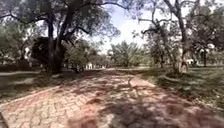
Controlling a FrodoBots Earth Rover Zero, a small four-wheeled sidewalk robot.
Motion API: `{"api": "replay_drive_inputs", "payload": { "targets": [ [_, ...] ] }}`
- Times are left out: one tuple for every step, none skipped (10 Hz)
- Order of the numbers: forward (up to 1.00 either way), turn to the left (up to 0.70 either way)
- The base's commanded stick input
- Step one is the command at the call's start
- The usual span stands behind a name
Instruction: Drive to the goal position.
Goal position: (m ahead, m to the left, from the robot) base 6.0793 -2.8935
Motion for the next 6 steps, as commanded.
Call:
{"api": "replay_drive_inputs", "payload": {
  "targets": [
    [0.70,0.00],
    [0.70,0.00],
    [0.70,0.00],
    [0.70,0.00],
    [0.70,0.00],
    [0.70,0.00]
  ]
}}
